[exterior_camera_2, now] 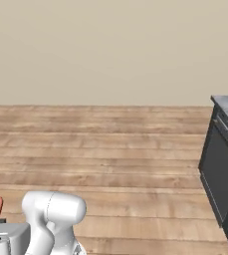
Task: Locate and retrieve the bar soap and bar soap from the cabinet. Place them next to the sink.
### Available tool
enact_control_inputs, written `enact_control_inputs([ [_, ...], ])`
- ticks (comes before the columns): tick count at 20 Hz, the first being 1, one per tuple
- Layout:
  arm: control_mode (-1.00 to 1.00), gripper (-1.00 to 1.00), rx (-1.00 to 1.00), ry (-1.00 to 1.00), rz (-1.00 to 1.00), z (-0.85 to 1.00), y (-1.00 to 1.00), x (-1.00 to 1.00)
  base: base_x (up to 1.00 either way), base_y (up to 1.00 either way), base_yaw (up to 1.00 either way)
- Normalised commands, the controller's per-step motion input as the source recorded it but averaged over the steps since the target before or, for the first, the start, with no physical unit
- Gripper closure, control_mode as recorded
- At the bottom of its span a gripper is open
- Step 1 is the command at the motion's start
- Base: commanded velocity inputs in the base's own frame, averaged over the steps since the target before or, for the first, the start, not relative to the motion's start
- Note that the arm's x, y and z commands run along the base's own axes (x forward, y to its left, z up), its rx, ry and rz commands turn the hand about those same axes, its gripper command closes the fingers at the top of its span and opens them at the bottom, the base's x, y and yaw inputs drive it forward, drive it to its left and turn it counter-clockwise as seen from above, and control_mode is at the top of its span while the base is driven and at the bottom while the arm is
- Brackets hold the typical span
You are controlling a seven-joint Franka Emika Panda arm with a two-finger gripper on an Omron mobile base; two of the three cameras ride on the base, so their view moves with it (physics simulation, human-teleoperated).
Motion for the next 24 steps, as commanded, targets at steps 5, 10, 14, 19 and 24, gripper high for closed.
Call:
enact_control_inputs([
  [5,1.00,1.00,0.00,0.00,0.00,0.00,0.00,0.00,0.13,-0.08,-0.37],
  [10,1.00,1.00,0.00,0.00,0.00,0.00,0.00,0.00,0.12,-0.11,-0.38],
  [14,1.00,1.00,0.00,0.00,0.00,0.00,0.00,0.00,0.13,-0.12,-0.38],
  [19,1.00,1.00,0.00,0.00,0.00,0.00,0.00,0.00,0.13,-0.07,-0.38],
  [24,1.00,1.00,0.00,0.00,0.00,0.00,0.00,0.00,0.12,-0.01,-0.39],
])
